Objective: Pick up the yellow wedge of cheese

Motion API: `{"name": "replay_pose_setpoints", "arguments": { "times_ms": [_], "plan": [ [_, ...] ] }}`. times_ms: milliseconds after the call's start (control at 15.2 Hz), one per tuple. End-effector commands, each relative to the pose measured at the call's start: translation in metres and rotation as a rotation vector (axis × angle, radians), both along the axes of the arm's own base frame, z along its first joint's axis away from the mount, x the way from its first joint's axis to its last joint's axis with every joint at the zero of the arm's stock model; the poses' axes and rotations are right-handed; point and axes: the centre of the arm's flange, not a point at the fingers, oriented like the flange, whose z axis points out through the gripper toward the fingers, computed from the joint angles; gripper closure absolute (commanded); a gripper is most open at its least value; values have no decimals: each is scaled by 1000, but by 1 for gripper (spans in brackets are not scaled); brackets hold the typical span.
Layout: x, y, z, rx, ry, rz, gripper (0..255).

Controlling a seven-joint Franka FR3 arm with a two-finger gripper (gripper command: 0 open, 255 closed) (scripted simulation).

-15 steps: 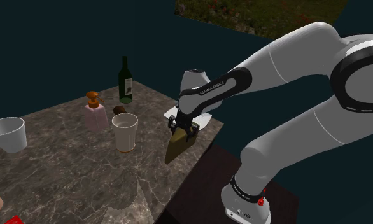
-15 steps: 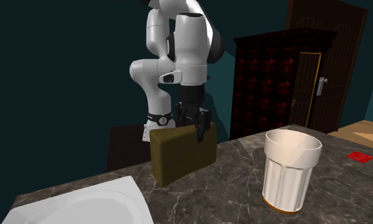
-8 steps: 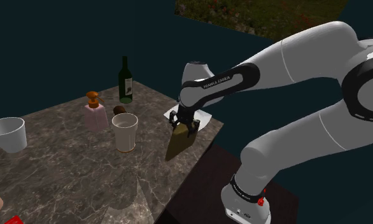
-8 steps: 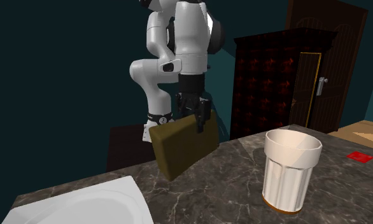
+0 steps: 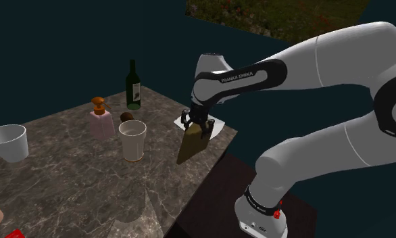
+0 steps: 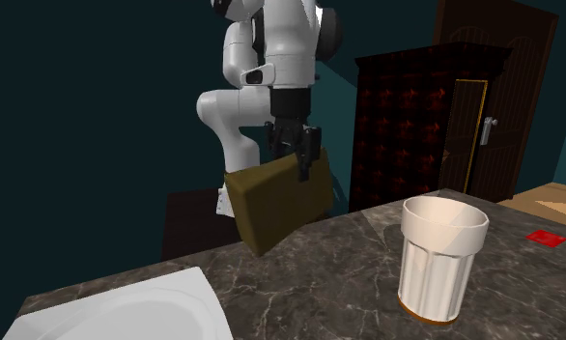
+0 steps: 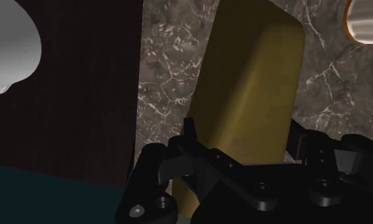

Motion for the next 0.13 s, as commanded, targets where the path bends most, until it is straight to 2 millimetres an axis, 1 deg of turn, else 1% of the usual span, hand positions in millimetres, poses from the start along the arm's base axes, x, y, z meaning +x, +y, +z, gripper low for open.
{"name": "replay_pose_setpoints", "arguments": {
  "times_ms": [0, 66],
  "plan": [
    [0, 0, 8, 0, -2, 0, 255],
    [0, 0, 8, 0, -2, 0, 255]
  ]
}}
